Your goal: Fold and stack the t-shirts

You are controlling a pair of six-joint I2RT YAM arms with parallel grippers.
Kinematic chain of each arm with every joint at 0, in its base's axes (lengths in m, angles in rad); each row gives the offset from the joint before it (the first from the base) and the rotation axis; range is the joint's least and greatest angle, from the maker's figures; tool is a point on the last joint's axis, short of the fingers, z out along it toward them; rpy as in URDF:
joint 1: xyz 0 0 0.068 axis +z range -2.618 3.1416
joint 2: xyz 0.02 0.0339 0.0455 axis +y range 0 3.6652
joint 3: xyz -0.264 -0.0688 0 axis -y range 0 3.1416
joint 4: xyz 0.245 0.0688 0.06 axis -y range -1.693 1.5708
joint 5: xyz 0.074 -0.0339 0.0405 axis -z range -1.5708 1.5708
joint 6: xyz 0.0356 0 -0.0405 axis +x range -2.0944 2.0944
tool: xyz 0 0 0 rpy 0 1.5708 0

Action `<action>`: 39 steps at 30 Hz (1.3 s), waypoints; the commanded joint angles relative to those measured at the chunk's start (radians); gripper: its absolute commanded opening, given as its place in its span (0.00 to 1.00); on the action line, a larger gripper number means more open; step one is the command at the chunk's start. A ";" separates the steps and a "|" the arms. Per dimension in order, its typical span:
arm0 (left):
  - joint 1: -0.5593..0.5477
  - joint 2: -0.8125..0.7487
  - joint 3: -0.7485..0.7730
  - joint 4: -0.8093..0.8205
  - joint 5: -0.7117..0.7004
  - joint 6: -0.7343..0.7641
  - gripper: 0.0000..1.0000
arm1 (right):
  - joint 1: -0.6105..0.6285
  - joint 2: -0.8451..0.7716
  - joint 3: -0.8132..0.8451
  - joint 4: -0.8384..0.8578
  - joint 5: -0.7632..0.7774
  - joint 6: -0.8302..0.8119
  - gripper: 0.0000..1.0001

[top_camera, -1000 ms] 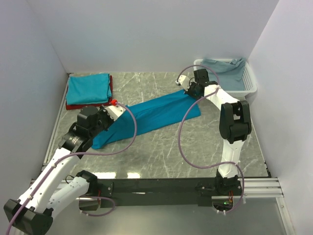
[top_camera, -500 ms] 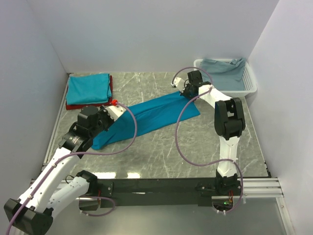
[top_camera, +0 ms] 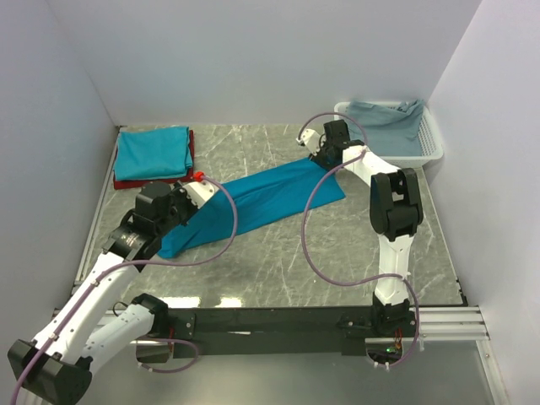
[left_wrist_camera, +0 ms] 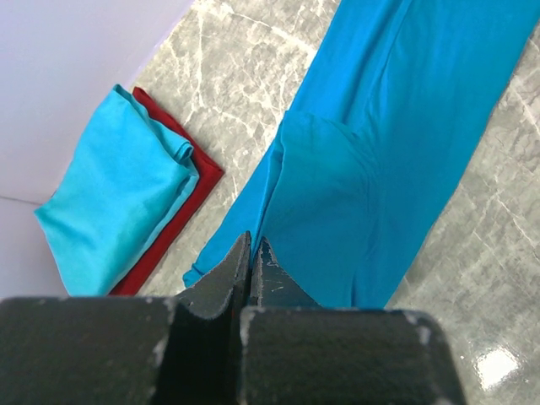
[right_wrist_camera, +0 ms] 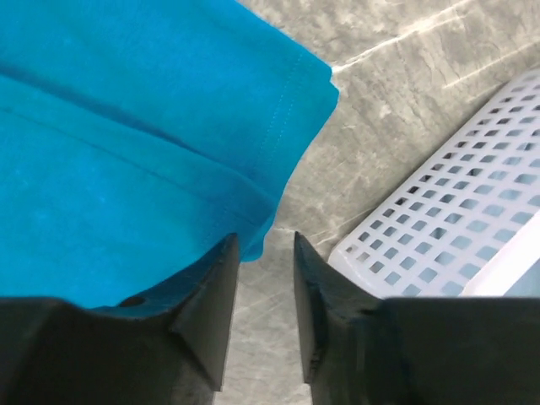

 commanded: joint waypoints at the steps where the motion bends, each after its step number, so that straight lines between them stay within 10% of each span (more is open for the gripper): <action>1: 0.006 0.008 0.035 0.014 0.024 0.002 0.00 | -0.001 -0.096 -0.008 0.048 -0.026 0.070 0.41; 17: 0.007 0.079 0.077 0.029 0.024 0.042 0.00 | -0.017 -0.385 -0.171 -0.119 -0.558 0.147 0.42; 39: 0.115 0.267 0.071 0.092 0.002 -0.018 0.00 | -0.069 -0.412 -0.221 -0.133 -0.692 0.119 0.43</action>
